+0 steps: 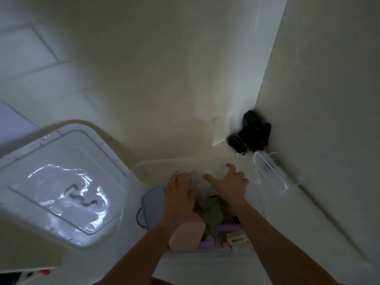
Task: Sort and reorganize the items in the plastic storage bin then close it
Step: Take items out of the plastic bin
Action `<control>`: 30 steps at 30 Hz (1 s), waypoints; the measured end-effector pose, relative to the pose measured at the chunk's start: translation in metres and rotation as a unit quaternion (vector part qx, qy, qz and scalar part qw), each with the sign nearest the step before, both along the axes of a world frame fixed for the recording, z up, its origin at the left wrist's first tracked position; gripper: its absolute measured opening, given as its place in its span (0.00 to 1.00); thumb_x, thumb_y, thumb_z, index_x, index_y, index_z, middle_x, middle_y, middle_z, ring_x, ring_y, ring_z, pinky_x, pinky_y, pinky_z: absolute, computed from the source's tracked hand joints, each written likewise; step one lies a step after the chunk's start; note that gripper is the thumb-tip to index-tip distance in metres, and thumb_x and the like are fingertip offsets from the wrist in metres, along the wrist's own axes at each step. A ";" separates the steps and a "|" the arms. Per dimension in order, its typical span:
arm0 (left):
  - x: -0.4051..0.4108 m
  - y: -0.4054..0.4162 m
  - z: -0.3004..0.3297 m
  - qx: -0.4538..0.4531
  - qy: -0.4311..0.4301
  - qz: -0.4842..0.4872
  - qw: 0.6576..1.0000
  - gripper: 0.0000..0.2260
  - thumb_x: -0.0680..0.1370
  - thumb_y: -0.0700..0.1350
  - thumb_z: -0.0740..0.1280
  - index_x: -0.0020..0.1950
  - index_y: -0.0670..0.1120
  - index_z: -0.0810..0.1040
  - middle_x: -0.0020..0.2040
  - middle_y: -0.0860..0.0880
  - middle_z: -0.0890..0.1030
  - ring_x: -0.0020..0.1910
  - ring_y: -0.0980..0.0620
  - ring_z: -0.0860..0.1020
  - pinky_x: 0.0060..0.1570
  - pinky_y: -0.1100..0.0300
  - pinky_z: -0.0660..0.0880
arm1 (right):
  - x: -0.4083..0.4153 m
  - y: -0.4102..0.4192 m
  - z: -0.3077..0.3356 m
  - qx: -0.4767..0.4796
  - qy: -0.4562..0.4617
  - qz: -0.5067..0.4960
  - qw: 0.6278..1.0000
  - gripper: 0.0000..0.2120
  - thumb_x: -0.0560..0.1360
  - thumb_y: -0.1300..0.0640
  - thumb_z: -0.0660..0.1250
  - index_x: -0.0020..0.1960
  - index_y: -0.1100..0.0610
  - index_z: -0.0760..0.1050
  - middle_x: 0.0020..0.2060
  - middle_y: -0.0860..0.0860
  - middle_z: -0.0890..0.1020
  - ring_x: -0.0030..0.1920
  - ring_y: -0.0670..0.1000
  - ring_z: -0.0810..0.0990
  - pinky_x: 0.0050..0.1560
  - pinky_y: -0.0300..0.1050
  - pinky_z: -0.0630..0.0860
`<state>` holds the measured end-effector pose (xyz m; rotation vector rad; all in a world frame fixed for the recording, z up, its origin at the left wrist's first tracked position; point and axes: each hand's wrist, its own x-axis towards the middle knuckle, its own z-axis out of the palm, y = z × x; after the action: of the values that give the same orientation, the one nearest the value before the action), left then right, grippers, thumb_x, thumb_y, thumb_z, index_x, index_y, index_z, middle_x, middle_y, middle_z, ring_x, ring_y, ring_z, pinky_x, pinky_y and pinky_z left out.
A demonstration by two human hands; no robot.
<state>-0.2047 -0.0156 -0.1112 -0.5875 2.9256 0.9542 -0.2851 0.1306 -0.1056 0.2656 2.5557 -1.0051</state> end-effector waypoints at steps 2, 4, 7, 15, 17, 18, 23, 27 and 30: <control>0.003 -0.007 0.000 0.006 0.007 -0.003 1.000 0.21 0.79 0.39 0.63 0.73 0.42 0.67 0.70 0.40 0.68 0.68 0.39 0.67 0.66 0.51 0.64 | 0.001 0.005 -0.003 -0.060 0.021 -0.001 0.998 0.41 0.60 0.34 0.75 0.66 0.43 0.61 0.61 0.60 0.69 0.62 0.63 0.69 0.63 0.58 0.71; 0.004 -0.016 -0.002 -0.004 0.012 -0.009 1.000 0.23 0.79 0.39 0.63 0.74 0.42 0.67 0.71 0.40 0.67 0.69 0.39 0.67 0.68 0.50 0.64 | 0.006 0.010 -0.005 -0.113 0.031 -0.001 0.993 0.37 0.57 0.37 0.77 0.59 0.40 0.61 0.57 0.58 0.71 0.56 0.60 0.74 0.57 0.58 0.77; 0.005 -0.030 -0.003 -0.025 0.000 -0.028 0.999 0.27 0.77 0.38 0.63 0.77 0.44 0.63 0.75 0.40 0.64 0.73 0.39 0.64 0.69 0.50 0.64 | 0.012 0.017 -0.006 -0.131 0.034 0.012 0.991 0.44 0.57 0.41 0.80 0.65 0.40 0.59 0.61 0.55 0.71 0.59 0.57 0.74 0.59 0.57 0.76; 0.012 -0.050 -0.012 -0.064 -0.024 -0.102 0.992 0.32 0.78 0.47 0.66 0.80 0.53 0.58 0.80 0.43 0.58 0.77 0.40 0.59 0.73 0.49 0.62 | 0.037 0.049 -0.026 -0.137 0.070 0.077 0.985 0.40 0.51 0.32 0.80 0.60 0.40 0.74 0.53 0.55 0.79 0.50 0.53 0.82 0.46 0.53 0.83; 0.013 -0.054 -0.013 -0.049 -0.028 -0.100 0.993 0.30 0.79 0.49 0.65 0.80 0.53 0.59 0.80 0.44 0.57 0.77 0.41 0.59 0.73 0.49 0.62 | 0.043 0.052 -0.032 -0.128 0.103 0.080 0.983 0.38 0.52 0.31 0.79 0.59 0.39 0.74 0.54 0.56 0.77 0.51 0.53 0.81 0.47 0.51 0.82; 0.013 -0.057 -0.015 -0.041 -0.026 -0.097 0.994 0.30 0.80 0.50 0.65 0.80 0.52 0.59 0.80 0.43 0.58 0.77 0.40 0.59 0.72 0.49 0.63 | 0.048 0.051 -0.025 -0.130 0.124 0.076 0.981 0.36 0.53 0.32 0.80 0.58 0.39 0.74 0.55 0.56 0.76 0.52 0.51 0.80 0.47 0.48 0.82; 0.011 -0.061 -0.003 0.018 -0.036 -0.074 0.996 0.43 0.72 0.67 0.60 0.81 0.46 0.56 0.79 0.42 0.60 0.77 0.41 0.60 0.75 0.49 0.59 | 0.066 0.048 0.011 -0.144 0.204 0.064 0.966 0.30 0.60 0.46 0.81 0.59 0.39 0.74 0.59 0.50 0.70 0.57 0.34 0.69 0.53 0.36 0.72; 0.009 -0.060 0.016 0.108 0.035 -0.042 0.993 0.55 0.65 0.74 0.65 0.82 0.47 0.48 0.80 0.46 0.57 0.78 0.46 0.59 0.76 0.53 0.57 | 0.073 0.065 0.044 -0.166 0.260 0.059 0.949 0.28 0.62 0.50 0.82 0.59 0.42 0.75 0.59 0.50 0.71 0.59 0.36 0.69 0.57 0.36 0.71; 0.005 -0.051 0.036 0.203 0.099 -0.061 0.972 0.52 0.66 0.62 0.78 0.79 0.57 0.47 0.75 0.55 0.67 0.74 0.47 0.68 0.74 0.46 0.64 | 0.079 0.086 0.072 -0.180 0.308 0.050 0.933 0.29 0.62 0.54 0.82 0.60 0.45 0.76 0.58 0.46 0.73 0.61 0.45 0.73 0.59 0.41 0.74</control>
<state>-0.1997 -0.0670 -0.0751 -0.3037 2.7510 1.6162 -0.2058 0.2165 -0.0337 -0.3361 2.7828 -1.6991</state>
